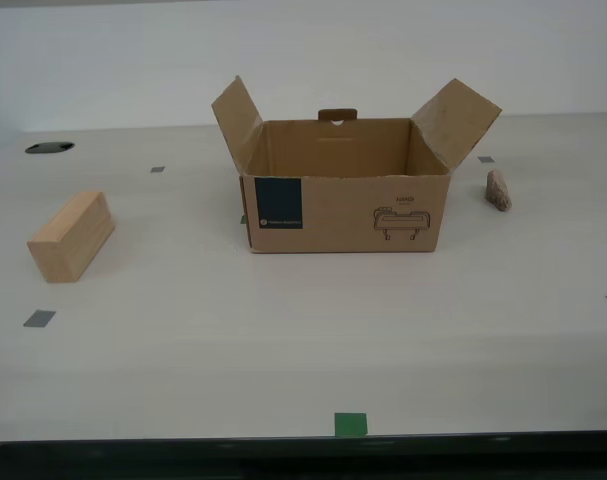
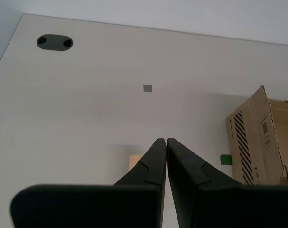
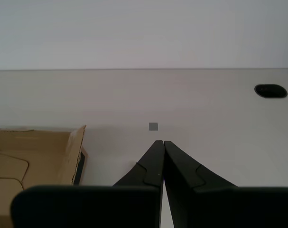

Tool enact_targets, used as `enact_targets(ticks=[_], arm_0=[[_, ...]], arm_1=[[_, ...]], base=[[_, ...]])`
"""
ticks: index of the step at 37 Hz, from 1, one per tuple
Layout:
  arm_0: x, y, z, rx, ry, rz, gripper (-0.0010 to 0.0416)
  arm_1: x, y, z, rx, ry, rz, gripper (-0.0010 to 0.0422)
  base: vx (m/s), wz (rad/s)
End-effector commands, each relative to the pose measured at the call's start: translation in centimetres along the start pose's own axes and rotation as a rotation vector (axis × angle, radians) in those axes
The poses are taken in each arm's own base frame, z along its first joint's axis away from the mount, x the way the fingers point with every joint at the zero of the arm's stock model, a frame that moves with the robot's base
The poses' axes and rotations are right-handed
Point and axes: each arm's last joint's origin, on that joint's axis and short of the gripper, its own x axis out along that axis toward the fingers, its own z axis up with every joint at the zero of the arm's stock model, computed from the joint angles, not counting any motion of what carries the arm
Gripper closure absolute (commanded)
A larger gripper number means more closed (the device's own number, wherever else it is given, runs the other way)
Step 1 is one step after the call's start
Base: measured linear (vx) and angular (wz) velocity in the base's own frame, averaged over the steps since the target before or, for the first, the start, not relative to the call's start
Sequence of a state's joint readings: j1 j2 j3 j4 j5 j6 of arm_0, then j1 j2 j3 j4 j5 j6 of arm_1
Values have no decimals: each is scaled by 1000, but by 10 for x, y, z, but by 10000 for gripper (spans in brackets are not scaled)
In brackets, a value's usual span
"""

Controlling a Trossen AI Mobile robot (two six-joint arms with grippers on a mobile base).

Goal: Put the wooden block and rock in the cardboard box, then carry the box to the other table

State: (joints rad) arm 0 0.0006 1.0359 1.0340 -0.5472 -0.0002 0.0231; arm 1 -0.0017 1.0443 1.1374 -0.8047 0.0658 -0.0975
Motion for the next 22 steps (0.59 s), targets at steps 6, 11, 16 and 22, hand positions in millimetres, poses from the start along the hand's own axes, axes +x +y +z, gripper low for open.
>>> enact_targets(ticks=[6,11,16,22], arm_0=[[-8,0,4,3,47,-1,406],[-18,0,10,4,66,-2,406],[-30,0,18,3,76,-2,406],[-41,1,28,4,58,-2,406]], arm_1=[[5,-1,8,37,102,4,412],[17,-1,17,47,160,7,412],[24,-1,23,63,234,10,412],[26,-2,33,64,275,12,412]], base=[[0,0],[0,0],[0,0],[0,0]])
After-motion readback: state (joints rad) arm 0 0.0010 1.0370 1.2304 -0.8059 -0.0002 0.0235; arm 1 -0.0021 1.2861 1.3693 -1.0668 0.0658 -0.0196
